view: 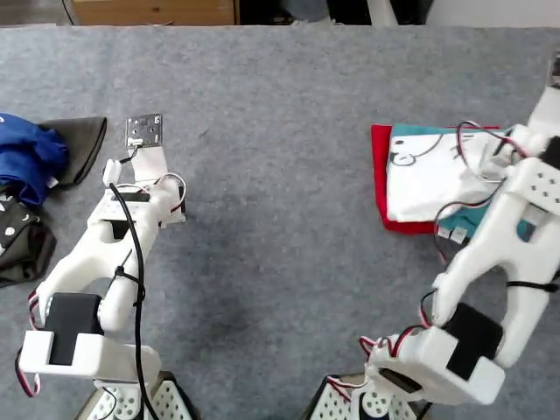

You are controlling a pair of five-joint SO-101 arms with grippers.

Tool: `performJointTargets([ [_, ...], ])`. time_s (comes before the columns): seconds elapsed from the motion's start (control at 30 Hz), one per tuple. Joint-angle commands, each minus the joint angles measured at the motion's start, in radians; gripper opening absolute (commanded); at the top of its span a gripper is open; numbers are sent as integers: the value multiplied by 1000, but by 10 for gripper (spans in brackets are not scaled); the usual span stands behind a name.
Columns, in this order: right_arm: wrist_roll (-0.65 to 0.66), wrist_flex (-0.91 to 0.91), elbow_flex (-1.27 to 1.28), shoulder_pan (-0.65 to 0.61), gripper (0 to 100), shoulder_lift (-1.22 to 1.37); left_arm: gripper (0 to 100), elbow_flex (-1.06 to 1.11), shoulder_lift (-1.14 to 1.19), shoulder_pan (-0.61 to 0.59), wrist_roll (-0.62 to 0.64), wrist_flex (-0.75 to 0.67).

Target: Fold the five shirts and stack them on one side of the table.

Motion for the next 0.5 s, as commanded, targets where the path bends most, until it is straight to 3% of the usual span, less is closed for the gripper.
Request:
performJointTargets([
  [0.0,3,5,-76,40,13,16,29,1,-41,-13,2,-9],
  [0.27,5,6,-74,41,41,54,29,2,-41,-13,2,-9],
  [0.47,29,104,-96,34,426,50,29,4,-43,-13,2,-9],
])
